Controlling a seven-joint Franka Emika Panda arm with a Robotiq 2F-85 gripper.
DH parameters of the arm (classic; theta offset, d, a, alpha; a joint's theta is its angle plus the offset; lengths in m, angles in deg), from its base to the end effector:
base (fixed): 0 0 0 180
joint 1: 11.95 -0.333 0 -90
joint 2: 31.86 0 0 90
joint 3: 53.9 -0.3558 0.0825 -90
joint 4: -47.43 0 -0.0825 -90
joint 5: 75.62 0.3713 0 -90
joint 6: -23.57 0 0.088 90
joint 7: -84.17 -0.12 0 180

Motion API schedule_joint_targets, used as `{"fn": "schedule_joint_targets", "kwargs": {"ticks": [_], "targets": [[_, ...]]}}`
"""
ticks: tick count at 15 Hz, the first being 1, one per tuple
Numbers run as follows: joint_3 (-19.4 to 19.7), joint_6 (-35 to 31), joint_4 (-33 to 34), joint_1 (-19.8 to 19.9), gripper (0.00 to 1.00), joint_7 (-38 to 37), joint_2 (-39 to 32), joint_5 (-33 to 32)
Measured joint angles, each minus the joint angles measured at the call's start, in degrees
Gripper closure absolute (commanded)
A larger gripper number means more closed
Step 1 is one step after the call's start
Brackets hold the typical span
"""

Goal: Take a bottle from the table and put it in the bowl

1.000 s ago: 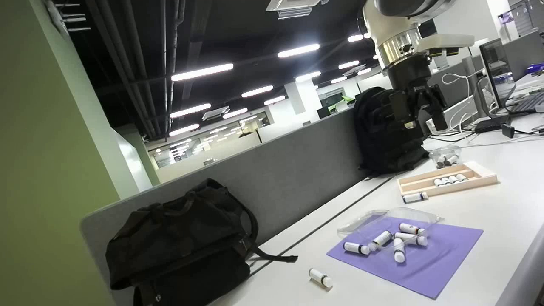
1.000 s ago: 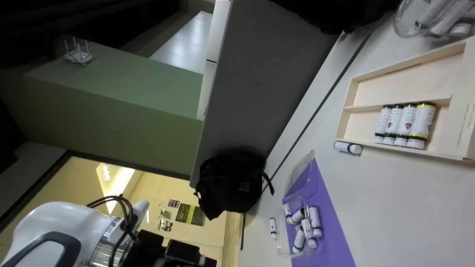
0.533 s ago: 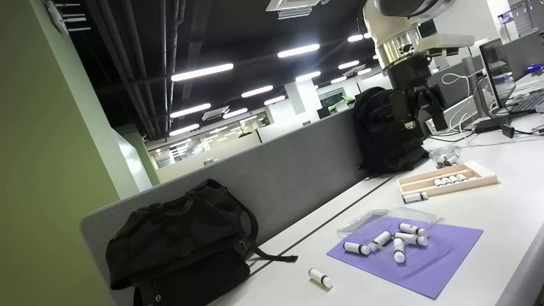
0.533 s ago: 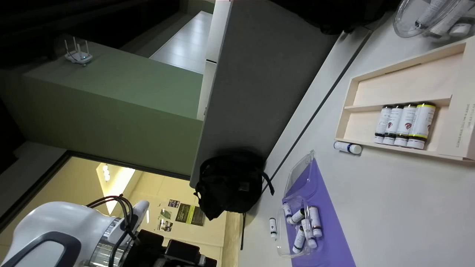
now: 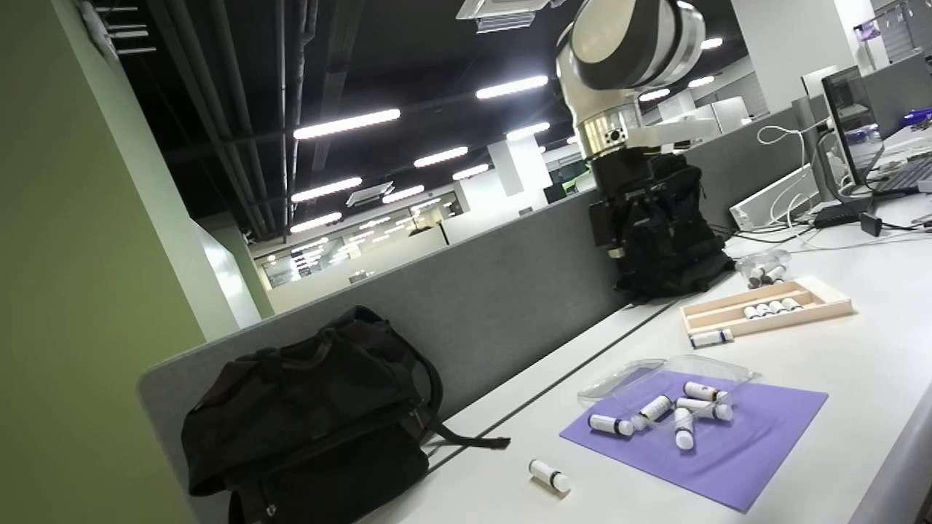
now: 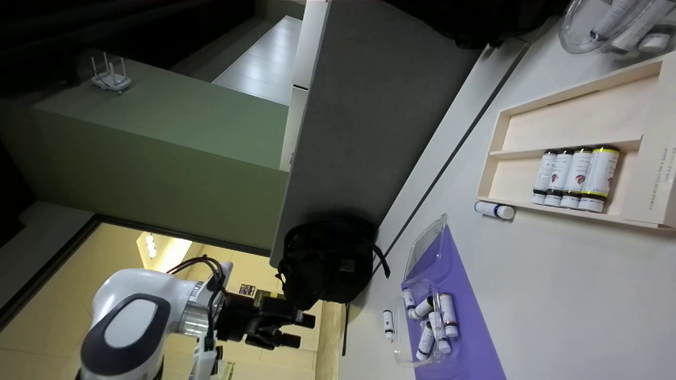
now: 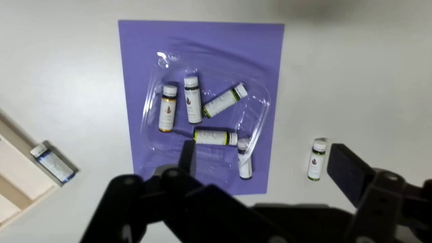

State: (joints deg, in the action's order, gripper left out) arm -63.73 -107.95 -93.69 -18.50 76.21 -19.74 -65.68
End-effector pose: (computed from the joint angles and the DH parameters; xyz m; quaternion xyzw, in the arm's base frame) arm 0.4205 0.1305 0.4114 -0.9985 -0.0158 -0.0109 0.0516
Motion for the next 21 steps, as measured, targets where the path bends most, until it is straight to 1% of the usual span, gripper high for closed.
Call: {"fn": "schedule_joint_targets", "kwargs": {"ticks": [2,4,6,8,11,13,15,18,21], "targets": [[-2.2,-1.1,6.1,-0.2,0.00,-5.4,-6.4,-3.8],[-3.8,-1.9,12.0,-1.2,0.00,-12.3,-12.5,-8.5],[-4.4,-2.8,17.8,-3.7,0.00,-19.2,-18.7,-13.0],[-4.3,-3.7,23.0,-6.9,0.00,-23.8,-24.7,-15.9],[-3.6,-3.9,30.1,-11.7,0.00,-25.6,-32.8,-16.4],[-2.7,-3.9,33.8,-13.7,0.00,-25.6,-36.5,-16.4],[-2.3,-3.8,35.5,-14.2,0.00,-25.6,-38.0,-16.4],[-2.1,-3.7,36.0,-14.2,0.00,-25.6,-38.1,-16.4],[-0.9,-3.7,35.9,-15.2,0.00,-26.2,-38.3,-15.3]]}}
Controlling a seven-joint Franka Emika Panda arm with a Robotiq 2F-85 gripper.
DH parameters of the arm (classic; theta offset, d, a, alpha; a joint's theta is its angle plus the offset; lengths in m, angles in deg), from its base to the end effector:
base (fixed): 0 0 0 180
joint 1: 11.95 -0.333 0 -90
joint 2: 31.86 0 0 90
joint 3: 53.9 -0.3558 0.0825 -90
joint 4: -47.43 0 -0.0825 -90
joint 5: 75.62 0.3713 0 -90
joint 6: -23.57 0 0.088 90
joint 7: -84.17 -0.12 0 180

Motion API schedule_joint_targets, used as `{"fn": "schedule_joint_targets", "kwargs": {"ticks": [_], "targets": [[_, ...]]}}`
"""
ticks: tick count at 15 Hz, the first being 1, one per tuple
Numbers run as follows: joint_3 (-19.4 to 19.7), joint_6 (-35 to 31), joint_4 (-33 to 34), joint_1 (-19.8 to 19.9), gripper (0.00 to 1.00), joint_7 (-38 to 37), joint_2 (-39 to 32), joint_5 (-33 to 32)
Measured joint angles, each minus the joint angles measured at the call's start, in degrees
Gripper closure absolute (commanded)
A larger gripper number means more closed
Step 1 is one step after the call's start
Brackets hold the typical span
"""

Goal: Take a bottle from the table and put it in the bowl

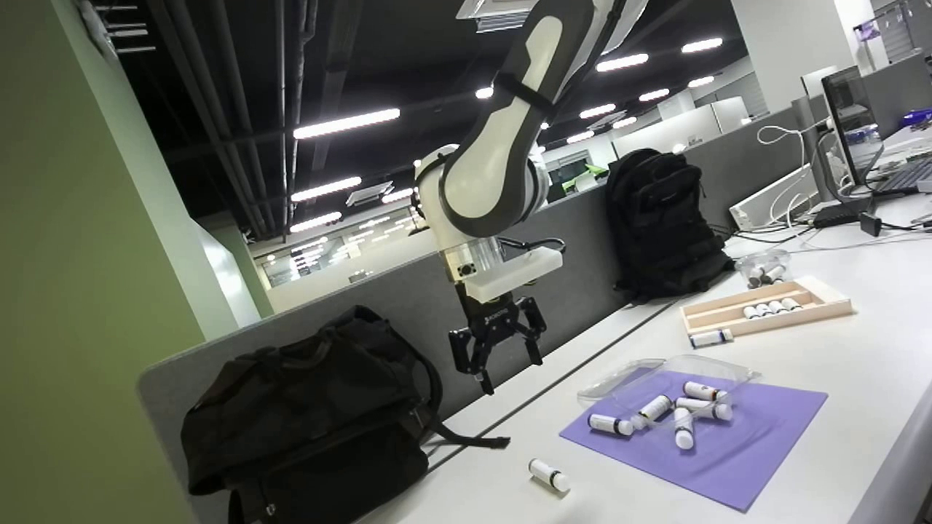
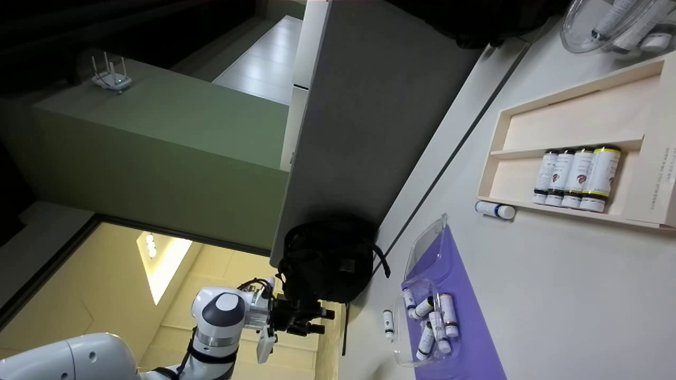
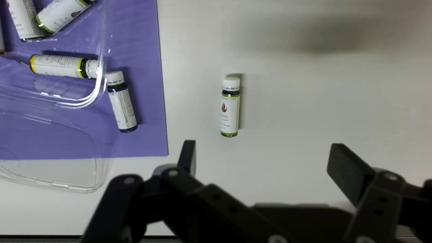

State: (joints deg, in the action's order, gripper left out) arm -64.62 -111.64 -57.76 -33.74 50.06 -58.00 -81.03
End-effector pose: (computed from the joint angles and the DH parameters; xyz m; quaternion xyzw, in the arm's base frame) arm 0.5640 0.3432 0.3235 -0.9992 -0.0074 -0.0289 0.0263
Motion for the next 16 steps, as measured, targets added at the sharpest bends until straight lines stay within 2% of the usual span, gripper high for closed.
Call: {"fn": "schedule_joint_targets", "kwargs": {"ticks": [6,9,16], "targets": [[2.2,-0.1,0.0,-2.3,0.00,-4.5,-0.4,0.0],[1.7,3.1,0.1,-2.4,0.00,-3.9,-0.4,2.2],[1.6,3.4,0.1,-2.3,0.00,-3.9,-0.4,2.3]]}}
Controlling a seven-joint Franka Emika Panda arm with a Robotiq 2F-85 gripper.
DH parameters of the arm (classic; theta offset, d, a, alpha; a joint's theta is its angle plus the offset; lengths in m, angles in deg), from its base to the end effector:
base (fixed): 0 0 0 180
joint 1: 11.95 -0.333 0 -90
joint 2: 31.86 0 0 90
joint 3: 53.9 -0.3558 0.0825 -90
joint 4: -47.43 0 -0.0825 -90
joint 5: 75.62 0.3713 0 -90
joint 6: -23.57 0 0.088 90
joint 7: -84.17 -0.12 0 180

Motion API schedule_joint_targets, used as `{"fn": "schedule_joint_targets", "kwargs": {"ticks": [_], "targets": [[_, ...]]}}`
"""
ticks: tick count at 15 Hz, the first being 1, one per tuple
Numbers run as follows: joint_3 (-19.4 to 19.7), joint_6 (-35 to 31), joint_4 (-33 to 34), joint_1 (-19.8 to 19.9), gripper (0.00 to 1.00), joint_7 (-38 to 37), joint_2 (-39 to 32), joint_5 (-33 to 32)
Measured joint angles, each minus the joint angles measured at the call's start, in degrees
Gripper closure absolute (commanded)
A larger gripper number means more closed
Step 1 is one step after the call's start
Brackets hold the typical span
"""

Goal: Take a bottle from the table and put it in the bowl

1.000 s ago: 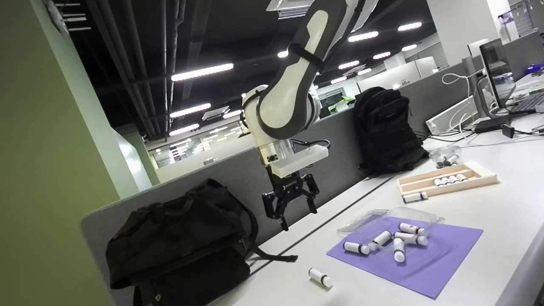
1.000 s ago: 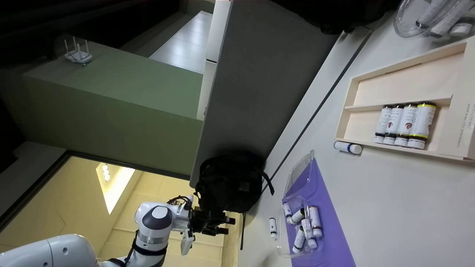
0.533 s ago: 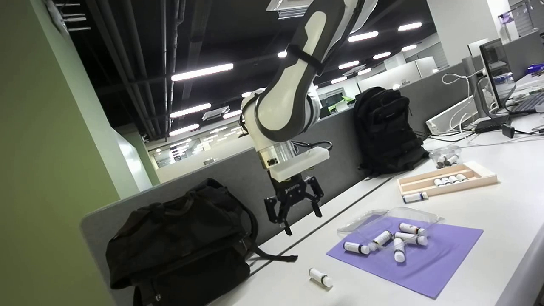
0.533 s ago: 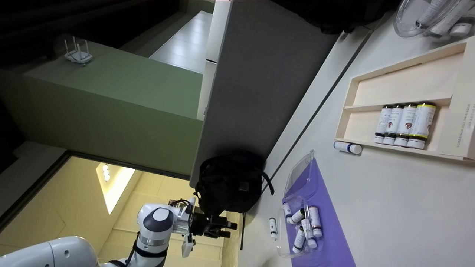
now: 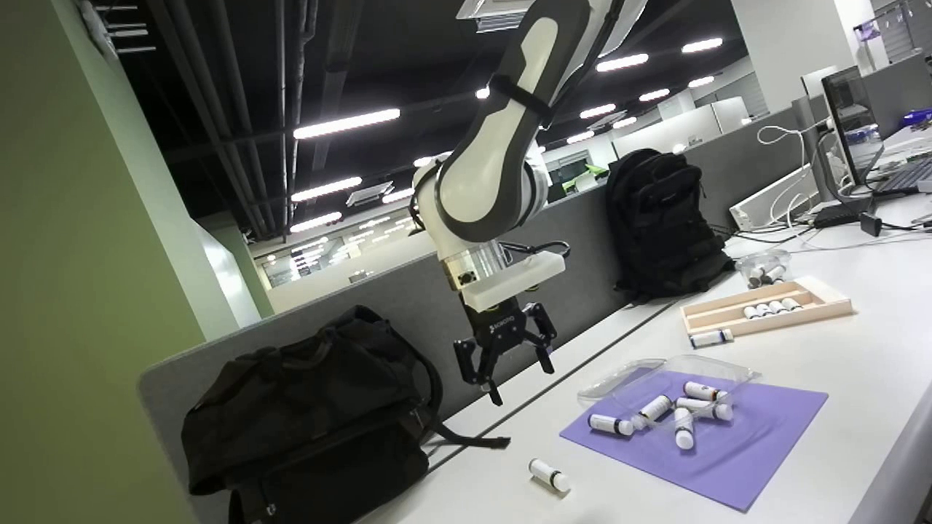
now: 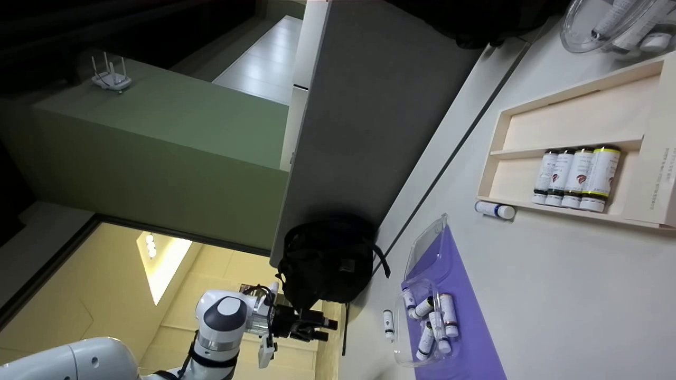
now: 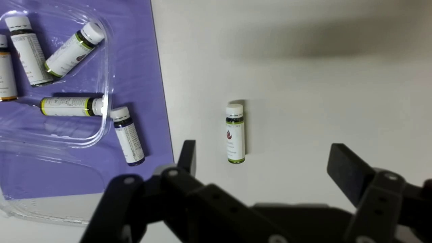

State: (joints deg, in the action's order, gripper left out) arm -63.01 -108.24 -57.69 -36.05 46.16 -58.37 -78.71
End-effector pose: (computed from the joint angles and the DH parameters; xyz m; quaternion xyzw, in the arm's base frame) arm 0.5527 0.3486 0.3131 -0.9993 0.0324 0.0049 0.0151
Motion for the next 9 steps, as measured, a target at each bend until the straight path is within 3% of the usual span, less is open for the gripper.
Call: {"fn": "schedule_joint_targets", "kwargs": {"ticks": [9], "targets": [[0.7,-3.2,1.7,-2.0,0.00,-1.2,-0.8,-2.1]]}}
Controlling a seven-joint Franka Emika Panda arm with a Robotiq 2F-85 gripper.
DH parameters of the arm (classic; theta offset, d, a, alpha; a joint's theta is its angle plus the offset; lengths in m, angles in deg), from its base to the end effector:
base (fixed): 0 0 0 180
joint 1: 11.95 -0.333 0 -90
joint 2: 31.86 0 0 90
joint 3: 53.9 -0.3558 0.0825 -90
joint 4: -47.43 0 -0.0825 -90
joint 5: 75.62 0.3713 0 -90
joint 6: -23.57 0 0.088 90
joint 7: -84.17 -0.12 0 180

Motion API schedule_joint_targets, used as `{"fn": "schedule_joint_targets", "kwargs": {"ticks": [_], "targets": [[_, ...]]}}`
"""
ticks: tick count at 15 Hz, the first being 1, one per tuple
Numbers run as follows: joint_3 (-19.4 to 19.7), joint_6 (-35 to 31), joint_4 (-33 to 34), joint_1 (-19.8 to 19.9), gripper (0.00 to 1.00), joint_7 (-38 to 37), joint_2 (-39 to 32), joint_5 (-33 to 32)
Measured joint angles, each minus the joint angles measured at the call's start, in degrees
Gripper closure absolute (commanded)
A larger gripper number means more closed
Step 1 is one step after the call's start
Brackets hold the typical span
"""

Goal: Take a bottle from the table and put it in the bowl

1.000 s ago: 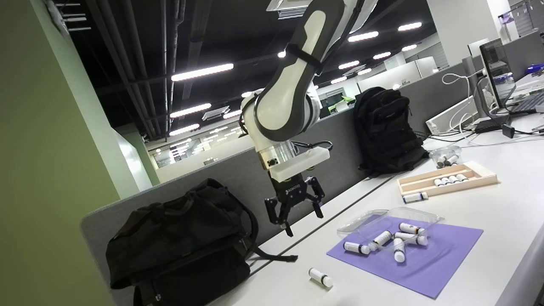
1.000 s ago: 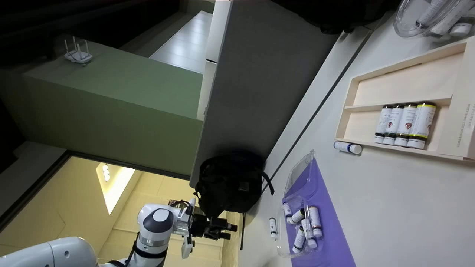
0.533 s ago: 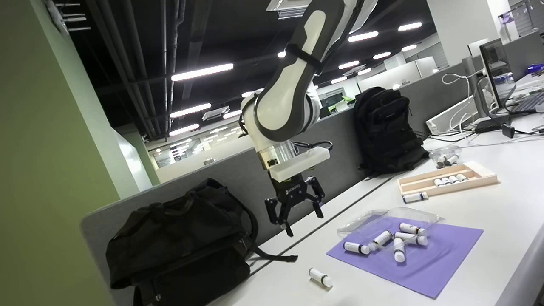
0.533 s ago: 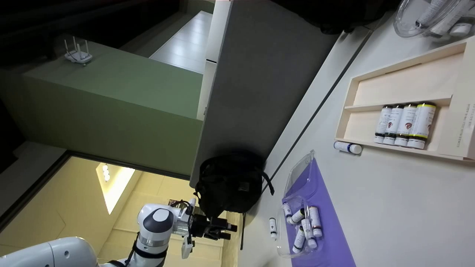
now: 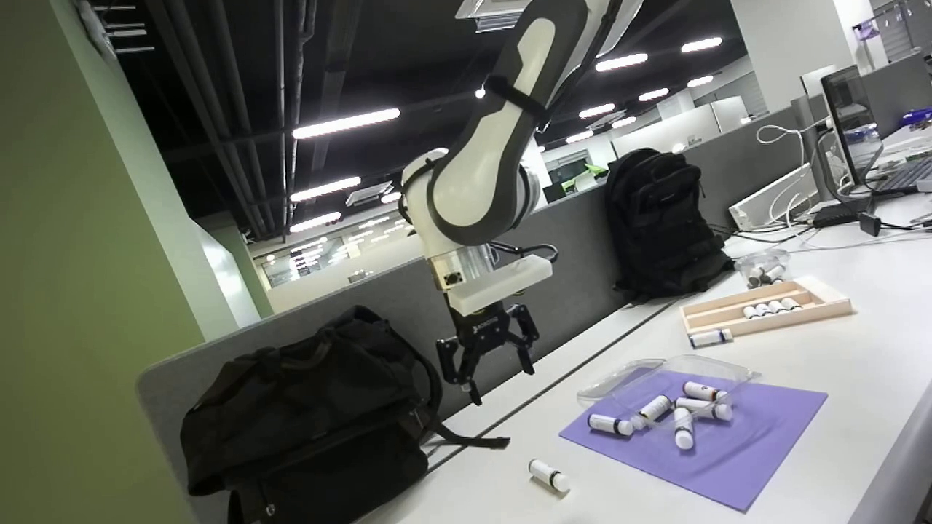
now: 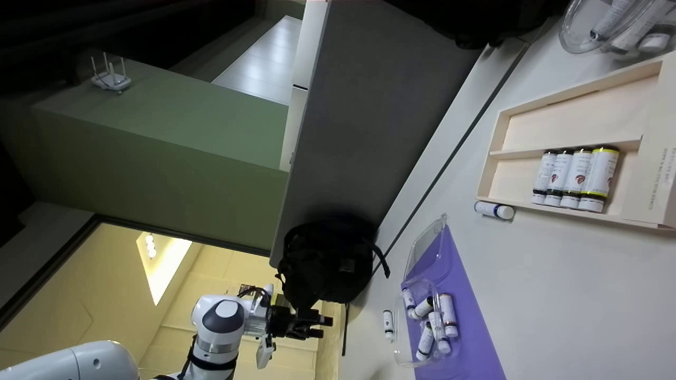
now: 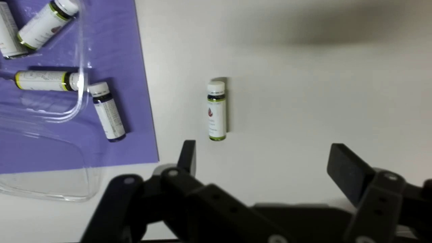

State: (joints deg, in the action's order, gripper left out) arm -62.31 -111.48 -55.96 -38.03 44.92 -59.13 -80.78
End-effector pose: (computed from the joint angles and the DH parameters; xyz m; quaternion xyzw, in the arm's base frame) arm 0.5580 0.3687 0.3221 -0.9989 0.0204 -0.0331 0.0249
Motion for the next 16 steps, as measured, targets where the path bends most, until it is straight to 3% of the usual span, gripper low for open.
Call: {"fn": "schedule_joint_targets", "kwargs": {"ticks": [6,16], "targets": [[0.4,2.0,8.9,-7.1,0.00,-4.7,-4.2,-4.0],[3.4,5.4,17.3,-10.0,0.00,-4.7,-10.5,-4.1]]}}
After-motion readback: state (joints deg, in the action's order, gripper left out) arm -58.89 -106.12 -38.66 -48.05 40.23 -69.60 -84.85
